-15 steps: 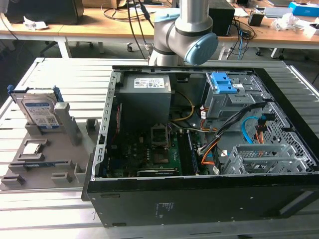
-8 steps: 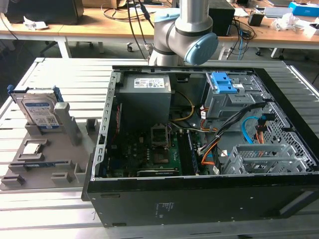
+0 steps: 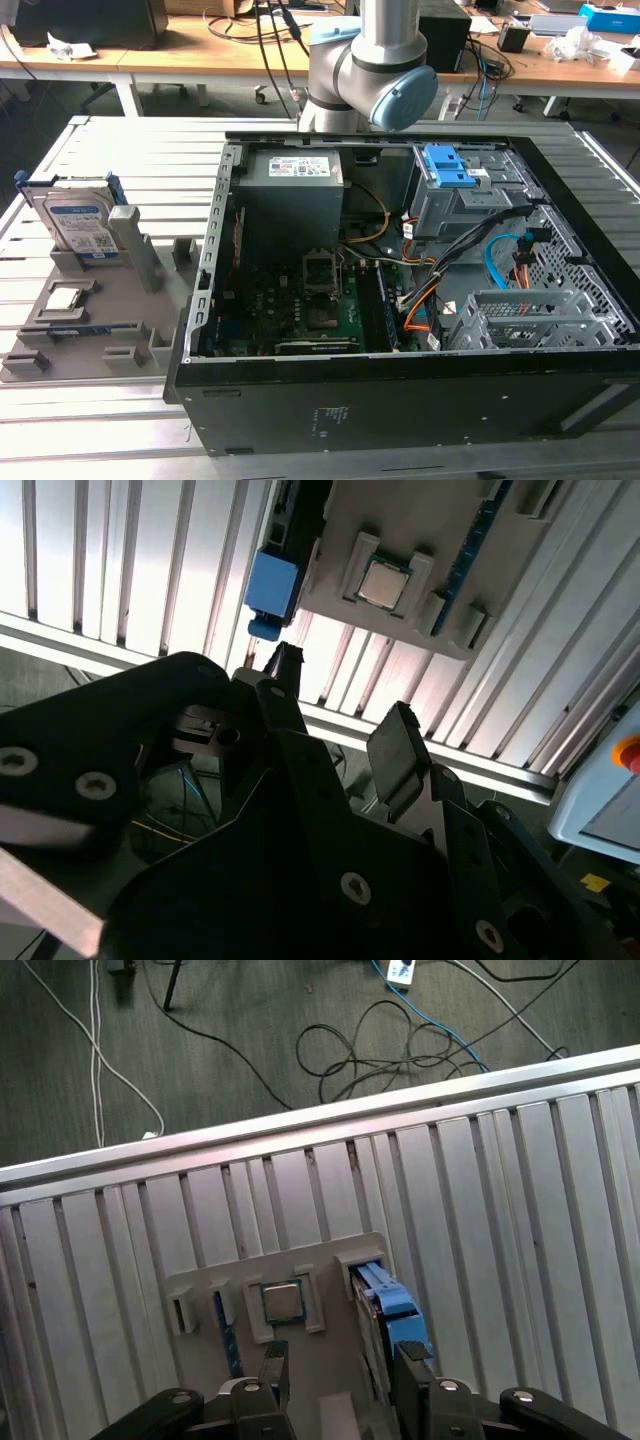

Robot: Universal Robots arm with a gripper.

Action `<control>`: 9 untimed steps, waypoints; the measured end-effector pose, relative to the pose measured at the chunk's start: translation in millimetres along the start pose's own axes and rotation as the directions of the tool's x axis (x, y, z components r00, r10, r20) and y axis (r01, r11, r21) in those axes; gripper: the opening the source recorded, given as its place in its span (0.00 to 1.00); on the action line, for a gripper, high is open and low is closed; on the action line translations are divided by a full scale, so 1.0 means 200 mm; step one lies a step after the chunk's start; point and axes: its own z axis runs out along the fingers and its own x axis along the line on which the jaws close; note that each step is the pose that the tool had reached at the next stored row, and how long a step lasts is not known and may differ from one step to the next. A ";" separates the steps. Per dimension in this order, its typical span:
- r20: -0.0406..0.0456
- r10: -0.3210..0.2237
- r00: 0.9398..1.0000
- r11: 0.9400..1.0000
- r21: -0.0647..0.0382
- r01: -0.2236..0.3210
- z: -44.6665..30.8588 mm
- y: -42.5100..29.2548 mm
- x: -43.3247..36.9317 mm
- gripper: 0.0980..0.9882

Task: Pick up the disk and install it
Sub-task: 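Pick up the disk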

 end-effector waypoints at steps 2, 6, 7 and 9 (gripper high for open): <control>0.000 -0.001 1.000 1.000 0.000 0.001 0.000 -0.003 -0.015 0.50; 0.000 -0.003 1.000 1.000 0.000 0.003 0.000 -0.012 -0.059 0.50; 0.000 -0.004 1.000 1.000 0.000 0.004 0.001 -0.012 -0.065 0.50; 0.000 -0.008 1.000 1.000 0.000 0.008 0.001 -0.014 -0.088 0.50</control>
